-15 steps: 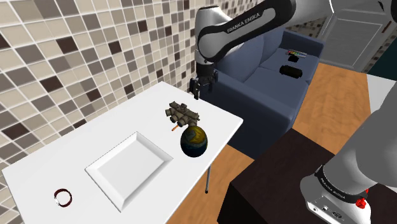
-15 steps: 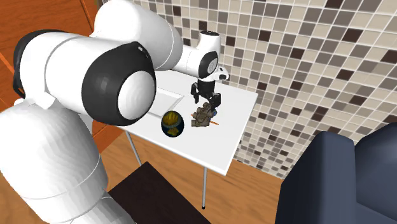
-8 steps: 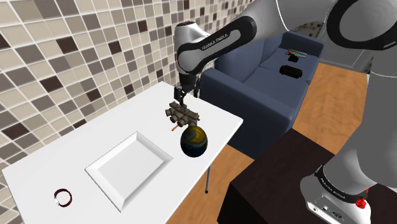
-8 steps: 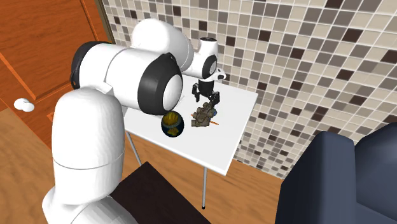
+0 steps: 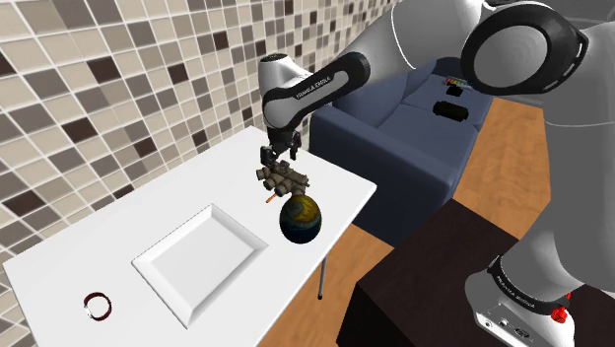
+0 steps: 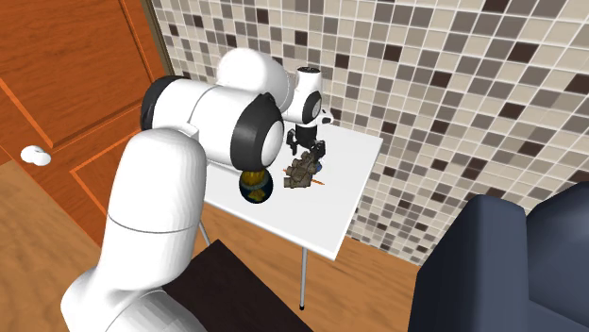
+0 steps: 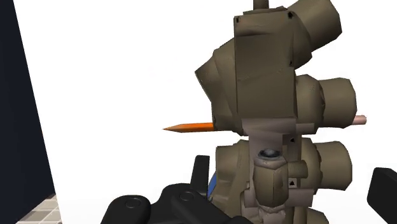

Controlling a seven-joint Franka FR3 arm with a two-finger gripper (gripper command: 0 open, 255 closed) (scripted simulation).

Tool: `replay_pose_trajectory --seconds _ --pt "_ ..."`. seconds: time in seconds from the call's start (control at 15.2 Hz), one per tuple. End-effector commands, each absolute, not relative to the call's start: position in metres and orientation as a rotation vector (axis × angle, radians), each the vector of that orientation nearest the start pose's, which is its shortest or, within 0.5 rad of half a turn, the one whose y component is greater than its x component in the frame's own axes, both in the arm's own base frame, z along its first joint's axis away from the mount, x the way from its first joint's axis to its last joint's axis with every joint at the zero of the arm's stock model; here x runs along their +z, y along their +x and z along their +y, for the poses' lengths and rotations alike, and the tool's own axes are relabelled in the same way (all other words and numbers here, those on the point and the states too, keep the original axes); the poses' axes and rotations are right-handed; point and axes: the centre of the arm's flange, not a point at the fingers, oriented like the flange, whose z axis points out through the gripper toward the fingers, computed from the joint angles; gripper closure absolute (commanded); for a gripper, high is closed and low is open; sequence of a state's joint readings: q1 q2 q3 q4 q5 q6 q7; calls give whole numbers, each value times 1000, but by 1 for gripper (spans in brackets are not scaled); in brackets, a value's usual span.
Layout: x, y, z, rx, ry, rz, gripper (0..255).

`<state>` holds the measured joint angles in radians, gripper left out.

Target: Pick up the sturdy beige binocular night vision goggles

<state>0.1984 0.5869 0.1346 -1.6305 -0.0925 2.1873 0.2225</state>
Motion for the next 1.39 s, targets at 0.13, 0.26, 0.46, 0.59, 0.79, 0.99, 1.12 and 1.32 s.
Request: replay_pose_trajectory --seconds 0.13,0.26,0.46,0.59,0.79,0.99,1.12,1.32 --pt "260 652 210 35 -3140 -226 0" --pt "260 653 210 35 -3140 -226 255" --pt "259 653 210 35 -3140 -226 255" --pt "259 653 210 35 -3140 -226 255" --pt "260 653 210 35 -3140 -226 255" --pt "270 652 210 35 -3140 -226 255" --pt "281 652 210 35 -3140 -226 255" --pt "297 652 210 35 -3140 -226 255"
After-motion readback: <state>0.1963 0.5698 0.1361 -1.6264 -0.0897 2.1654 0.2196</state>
